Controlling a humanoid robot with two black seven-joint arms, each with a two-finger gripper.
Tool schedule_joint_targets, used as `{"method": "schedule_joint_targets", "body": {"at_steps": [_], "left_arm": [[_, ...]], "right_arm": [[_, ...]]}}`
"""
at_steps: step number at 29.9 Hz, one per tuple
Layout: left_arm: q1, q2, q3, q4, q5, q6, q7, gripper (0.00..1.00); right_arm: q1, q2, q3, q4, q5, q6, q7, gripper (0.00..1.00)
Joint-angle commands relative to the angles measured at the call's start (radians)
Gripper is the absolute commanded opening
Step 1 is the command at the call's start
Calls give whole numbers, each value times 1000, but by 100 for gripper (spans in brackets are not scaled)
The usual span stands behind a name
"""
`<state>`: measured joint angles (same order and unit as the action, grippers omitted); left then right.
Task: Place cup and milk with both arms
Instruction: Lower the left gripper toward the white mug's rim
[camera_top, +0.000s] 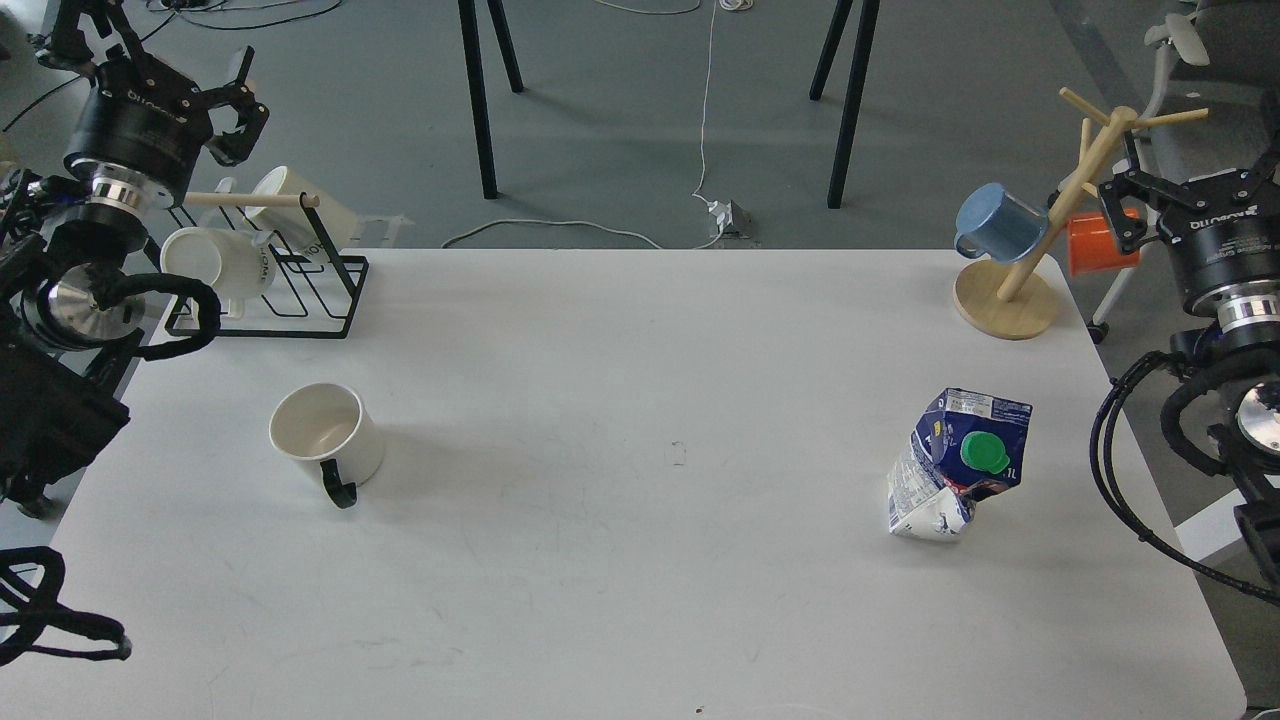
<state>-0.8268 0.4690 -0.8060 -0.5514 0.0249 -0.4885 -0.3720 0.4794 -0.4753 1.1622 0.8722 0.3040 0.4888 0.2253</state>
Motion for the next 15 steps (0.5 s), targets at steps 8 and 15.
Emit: {"method": "schedule_joint_targets", "body": {"at_steps": [8, 15], "left_arm": [[14, 19, 13, -11, -3, 2, 10, 100], [18, 206, 212, -183, 136, 0, 2, 99]], "right_arm": [[16, -2, -3, 5, 0, 0, -3, 99], [27, -6, -1, 4, 0, 0, -3, 99]]}}
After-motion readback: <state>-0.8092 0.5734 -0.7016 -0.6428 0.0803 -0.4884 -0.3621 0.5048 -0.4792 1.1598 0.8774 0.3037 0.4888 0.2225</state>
